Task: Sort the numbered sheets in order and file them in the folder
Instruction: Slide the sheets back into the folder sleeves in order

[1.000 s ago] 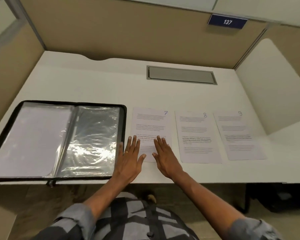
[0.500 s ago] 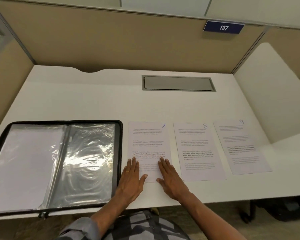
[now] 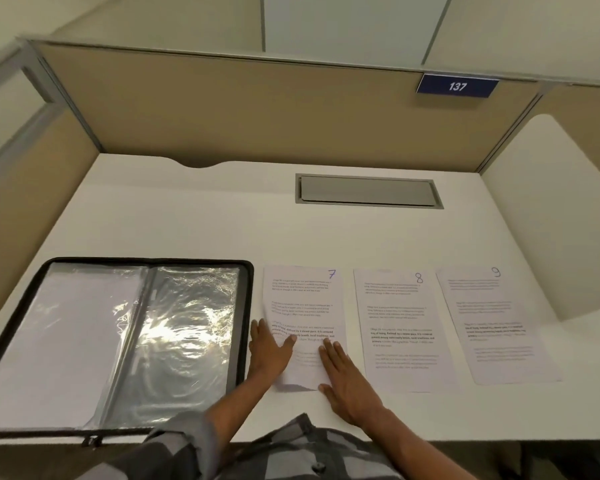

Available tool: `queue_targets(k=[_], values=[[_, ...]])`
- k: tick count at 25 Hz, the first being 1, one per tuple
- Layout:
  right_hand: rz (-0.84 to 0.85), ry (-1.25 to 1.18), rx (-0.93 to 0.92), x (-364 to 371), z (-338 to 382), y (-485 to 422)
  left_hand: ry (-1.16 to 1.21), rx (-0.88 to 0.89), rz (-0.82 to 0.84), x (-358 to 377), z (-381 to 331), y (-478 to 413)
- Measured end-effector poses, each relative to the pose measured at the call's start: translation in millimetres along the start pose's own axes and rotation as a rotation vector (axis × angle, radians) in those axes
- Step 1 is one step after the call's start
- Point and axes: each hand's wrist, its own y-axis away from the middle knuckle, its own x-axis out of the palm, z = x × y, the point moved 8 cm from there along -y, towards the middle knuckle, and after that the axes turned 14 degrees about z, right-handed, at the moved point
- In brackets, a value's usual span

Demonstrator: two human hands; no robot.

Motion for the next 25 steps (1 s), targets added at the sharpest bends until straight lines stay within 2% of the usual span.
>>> queue_targets(k=[4,7,9,12,14,18,21,25], values=[[0.083,-0.037,-0.054,-11.8,-5.0,3.1,0.212,-0.012,-0.068,-5.9,3.1,-0.7],[0.120,-0.205,-0.093,-24.3,-13.3,5.3,0.372,0.058,-0.097,-10.2,4.7,5.1],[0.041,-0.370,-0.071,-41.0,-27.3,0.9,0.457,0.107,-0.094,-11.2,0.8,16.0],[-0.123,-0.639,0.057,-66.5,-53.2,-10.2,0.555,0.171,-0.106,-16.2,-10.4,36.8],[-0.117,-0.869,0.076,-79.6,-61.5,-19.0,0.622,0.192,-0.092,-18.2,-13.7,45.9],[0.037,-1.175,-0.072,-94.2,-54.5,-33.6,0.641,0.216,-0.053,-17.6,-13.4,59.8],[0.012,-1.203,-0.122,-99.7,-50.0,-39.0,0.660,0.245,-0.091,-23.1,-5.8,70.2],[0.075,-1.276,-0.203,-104.9,-32.5,-38.5,0.652,0.233,-0.159,-36.1,9.0,85.4]])
